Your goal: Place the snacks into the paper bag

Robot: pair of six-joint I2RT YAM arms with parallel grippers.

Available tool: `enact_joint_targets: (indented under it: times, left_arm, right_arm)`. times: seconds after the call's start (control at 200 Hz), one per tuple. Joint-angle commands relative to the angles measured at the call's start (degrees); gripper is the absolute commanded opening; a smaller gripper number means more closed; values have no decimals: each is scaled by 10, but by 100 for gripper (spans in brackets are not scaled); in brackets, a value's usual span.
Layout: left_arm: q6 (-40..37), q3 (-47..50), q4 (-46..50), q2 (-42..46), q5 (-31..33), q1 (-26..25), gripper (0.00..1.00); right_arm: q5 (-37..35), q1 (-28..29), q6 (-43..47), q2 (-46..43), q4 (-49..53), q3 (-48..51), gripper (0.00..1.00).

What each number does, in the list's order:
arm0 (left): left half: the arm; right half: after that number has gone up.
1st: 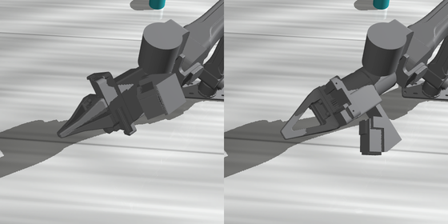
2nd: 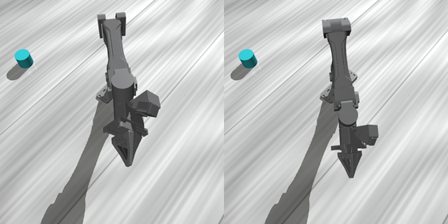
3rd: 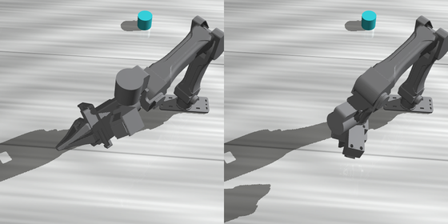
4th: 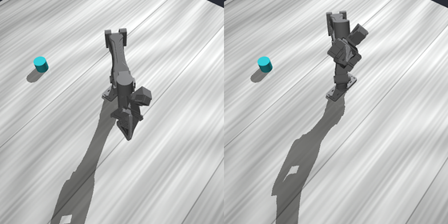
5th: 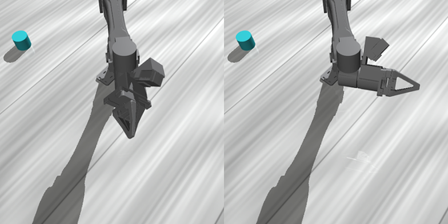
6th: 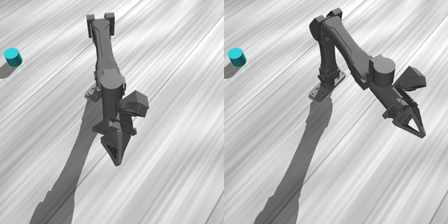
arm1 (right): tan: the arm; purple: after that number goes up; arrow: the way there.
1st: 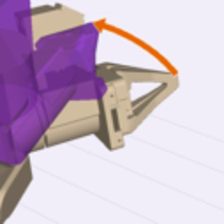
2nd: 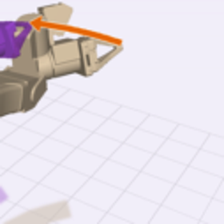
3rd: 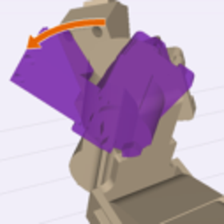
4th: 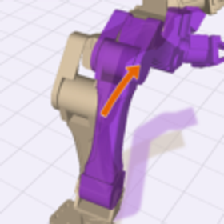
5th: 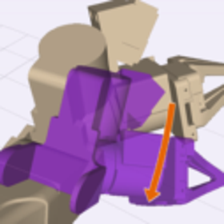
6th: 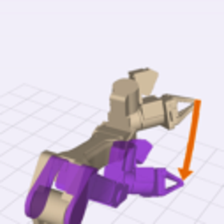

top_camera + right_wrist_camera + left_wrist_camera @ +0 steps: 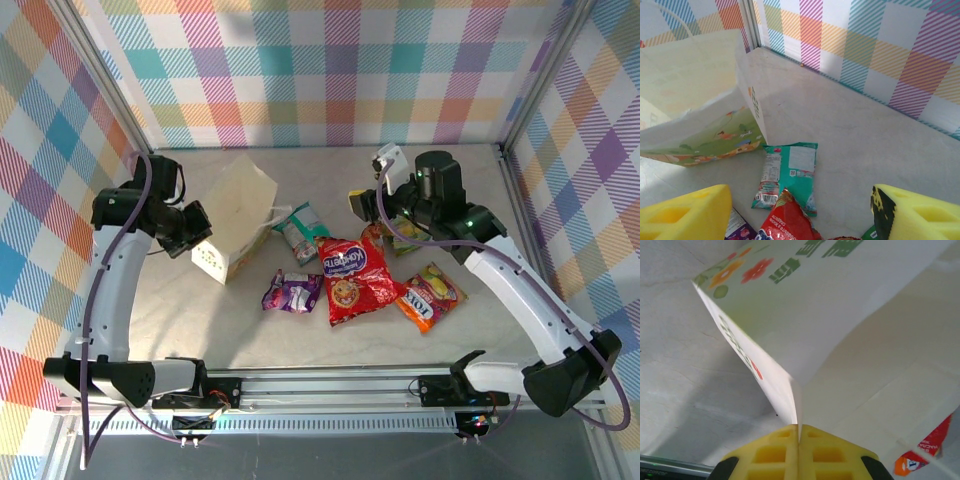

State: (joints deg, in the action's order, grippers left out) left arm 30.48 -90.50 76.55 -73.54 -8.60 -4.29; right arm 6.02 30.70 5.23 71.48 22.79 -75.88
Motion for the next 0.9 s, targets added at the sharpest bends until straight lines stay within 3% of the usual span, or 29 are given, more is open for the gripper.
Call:
enact_joint_targets:
  times: [0.0,0.175,0.38,0.55,0.635,0.715,0.895]
  left_arm:
    - [13,-30,28,-5,-26,3,0]
    - [18,-28,40,-27,-73,3,0]
    - [67,17,-13,-4,-134,3,0]
    - [91,29,-25,16,-137,3,2]
    - [97,32,-27,23,-131,3,13]
    - [91,31,-14,24,-116,3,15]
    - [67,32,9,26,-87,3,35]
  right_arm:
    - [3,-3,-16,5,2,-24,73]
    - [1,-4,-15,5,4,-18,73]
    - [-2,-5,-13,8,10,-17,73]
    - [27,-15,-29,38,50,-51,73]
    - [27,-16,-33,47,52,-55,73]
    - [28,-17,-36,47,48,-52,73]
    - [22,-16,-34,45,50,-51,73]
